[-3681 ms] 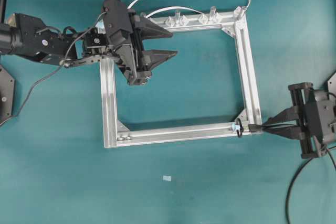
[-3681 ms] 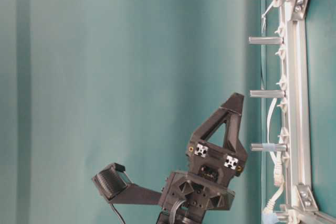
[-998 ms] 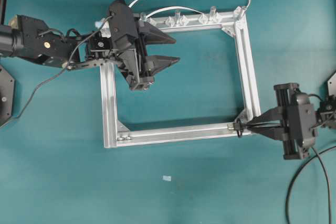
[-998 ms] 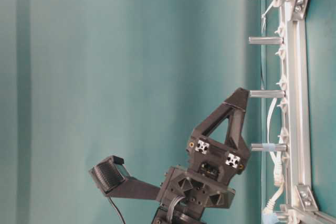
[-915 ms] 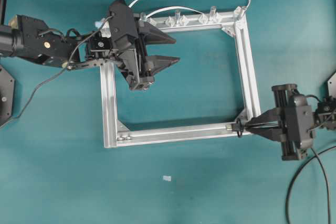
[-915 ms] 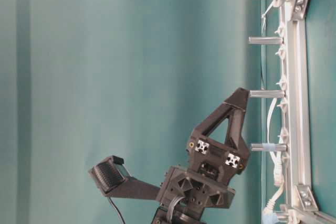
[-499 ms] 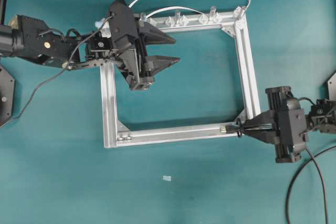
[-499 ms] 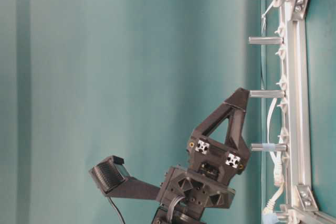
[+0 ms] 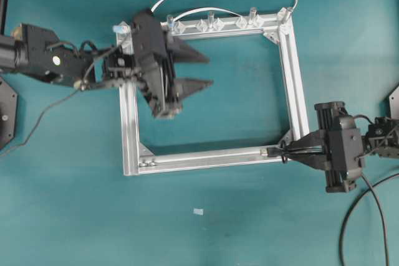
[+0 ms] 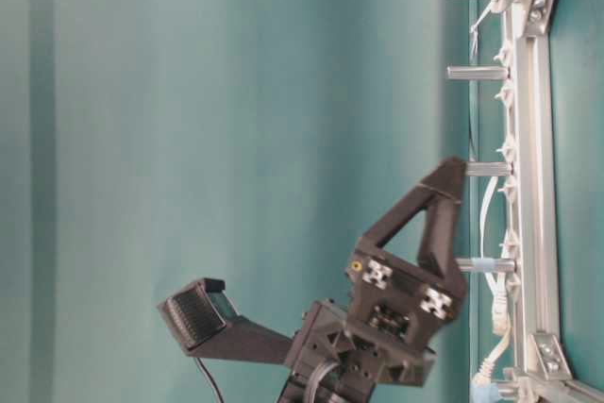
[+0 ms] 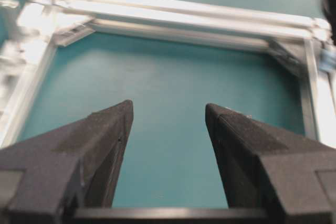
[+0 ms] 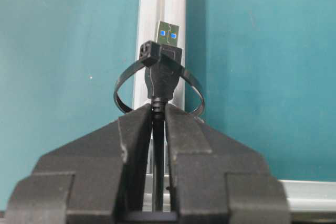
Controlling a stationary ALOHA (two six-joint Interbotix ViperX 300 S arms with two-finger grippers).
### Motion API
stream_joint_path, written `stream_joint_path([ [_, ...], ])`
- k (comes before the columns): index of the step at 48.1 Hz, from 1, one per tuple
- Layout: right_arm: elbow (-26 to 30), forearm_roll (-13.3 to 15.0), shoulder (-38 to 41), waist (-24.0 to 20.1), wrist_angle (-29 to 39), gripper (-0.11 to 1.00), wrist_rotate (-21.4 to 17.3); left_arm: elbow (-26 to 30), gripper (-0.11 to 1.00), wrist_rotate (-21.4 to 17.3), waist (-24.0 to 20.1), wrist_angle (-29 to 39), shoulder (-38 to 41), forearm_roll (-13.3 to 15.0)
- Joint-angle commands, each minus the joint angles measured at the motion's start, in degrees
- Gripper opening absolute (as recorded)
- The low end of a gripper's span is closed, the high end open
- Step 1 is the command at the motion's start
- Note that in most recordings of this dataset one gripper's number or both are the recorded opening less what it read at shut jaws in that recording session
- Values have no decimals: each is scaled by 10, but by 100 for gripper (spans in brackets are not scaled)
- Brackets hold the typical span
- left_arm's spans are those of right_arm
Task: Insert the wire through the string loop located on the right side.
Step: 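Move the left gripper to the plug tip and grasp it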
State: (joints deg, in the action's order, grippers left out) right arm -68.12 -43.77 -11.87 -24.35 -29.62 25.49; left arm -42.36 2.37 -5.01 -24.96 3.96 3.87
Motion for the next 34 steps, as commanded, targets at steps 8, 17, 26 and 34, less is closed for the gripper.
stream_joint_path([
  [8,8,2,-4,1,-5,11,1,27,60,66,70,54,-17,0],
  [17,8,2,-4,1,-5,11,1,29,60,138,120,107,-17,-1],
  [26,9,2,-4,1,-5,11,1,33,60,175,136,125,-17,-1],
  [34,9,3,-4,1,-5,11,1,33,60,174,136,125,-15,-1],
])
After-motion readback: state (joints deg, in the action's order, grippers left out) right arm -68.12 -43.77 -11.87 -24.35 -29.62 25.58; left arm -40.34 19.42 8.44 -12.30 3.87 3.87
